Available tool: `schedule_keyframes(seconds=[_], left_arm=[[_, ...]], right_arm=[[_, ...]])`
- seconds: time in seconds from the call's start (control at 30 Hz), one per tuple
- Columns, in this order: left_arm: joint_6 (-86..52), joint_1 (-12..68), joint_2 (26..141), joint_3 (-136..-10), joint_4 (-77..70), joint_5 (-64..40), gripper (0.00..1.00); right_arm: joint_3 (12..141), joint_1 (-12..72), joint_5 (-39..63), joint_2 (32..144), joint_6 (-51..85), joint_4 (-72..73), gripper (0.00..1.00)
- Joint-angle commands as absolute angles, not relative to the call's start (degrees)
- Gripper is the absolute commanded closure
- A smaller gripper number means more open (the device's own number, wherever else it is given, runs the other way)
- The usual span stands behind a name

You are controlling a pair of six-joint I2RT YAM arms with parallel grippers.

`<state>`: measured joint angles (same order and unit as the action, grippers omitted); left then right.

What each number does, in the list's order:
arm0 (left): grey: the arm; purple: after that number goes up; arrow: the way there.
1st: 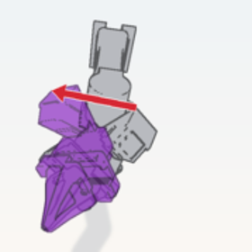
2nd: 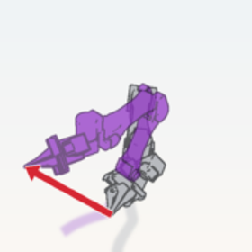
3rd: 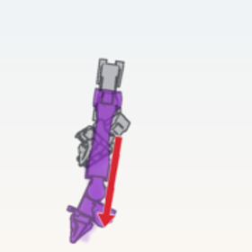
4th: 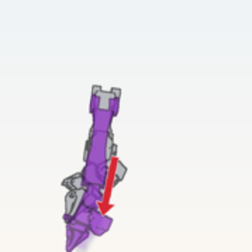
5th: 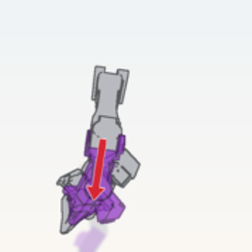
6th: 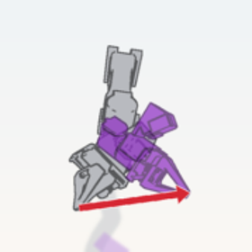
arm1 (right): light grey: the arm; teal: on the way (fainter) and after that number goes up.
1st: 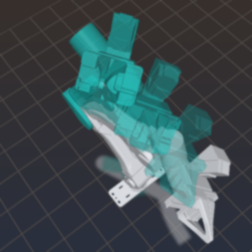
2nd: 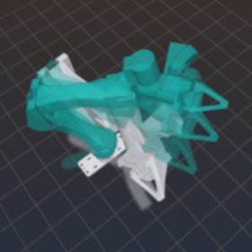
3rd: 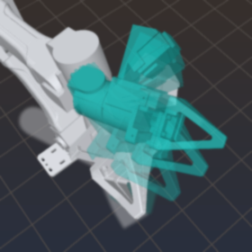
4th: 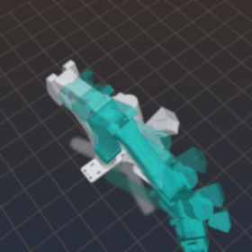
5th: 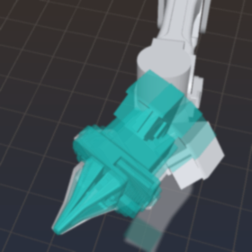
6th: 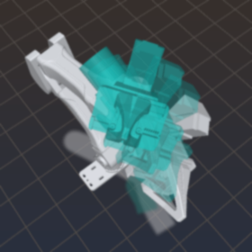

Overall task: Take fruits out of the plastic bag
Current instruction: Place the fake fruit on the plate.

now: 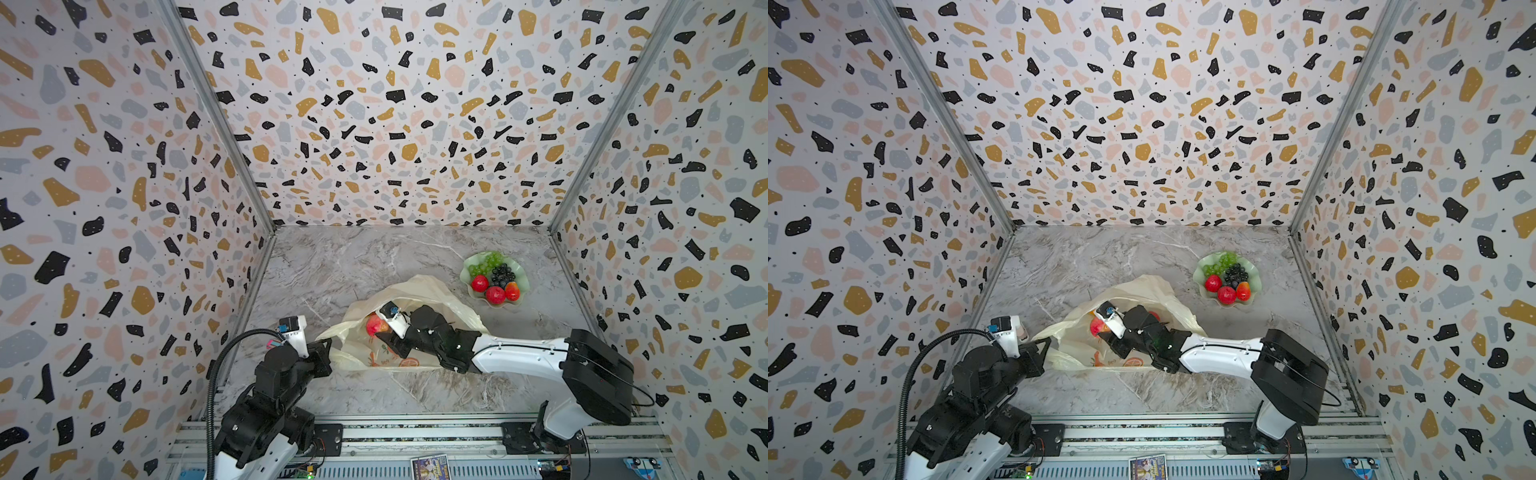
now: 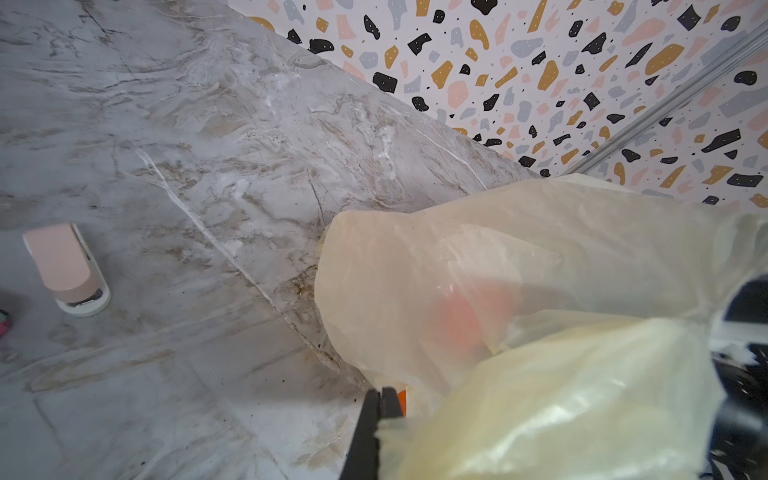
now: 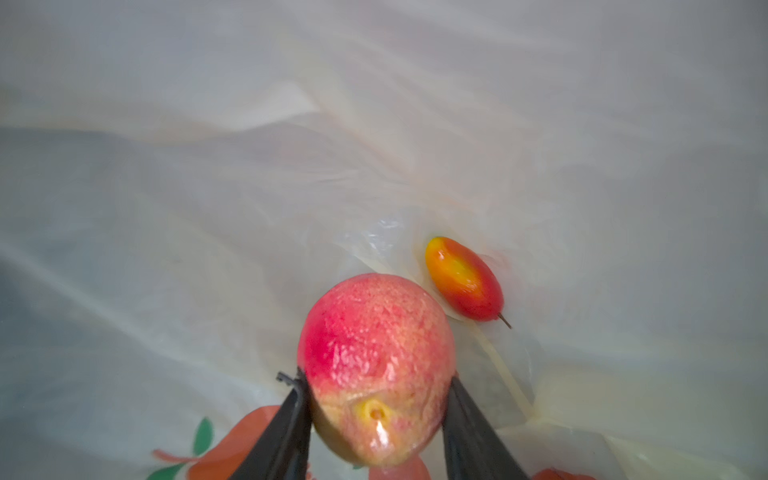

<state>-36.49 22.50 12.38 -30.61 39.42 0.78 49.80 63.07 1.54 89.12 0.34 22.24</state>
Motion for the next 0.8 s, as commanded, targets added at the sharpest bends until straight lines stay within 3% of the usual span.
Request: schedule_keyframes(seconds=[0.0,0.47,0.77], left_arm=[[-36.8,22.1,11.7,-30.1,39.0,1.7,0.96],[-37.5,22.2,11.3,-30.1,39.2,2.6,0.96],[-38.2,22.2,11.9,-30.1,39.5,4.0,0.95]], right_arm=[[47.7,63.5,6.3,84.5,-3.2,24.8,0.77],[42.5,63.7,5.3,73.2,-1.8,24.4,0.79],[47.5,63.7,6.6,65.9,-2.9,16.4,0.80]])
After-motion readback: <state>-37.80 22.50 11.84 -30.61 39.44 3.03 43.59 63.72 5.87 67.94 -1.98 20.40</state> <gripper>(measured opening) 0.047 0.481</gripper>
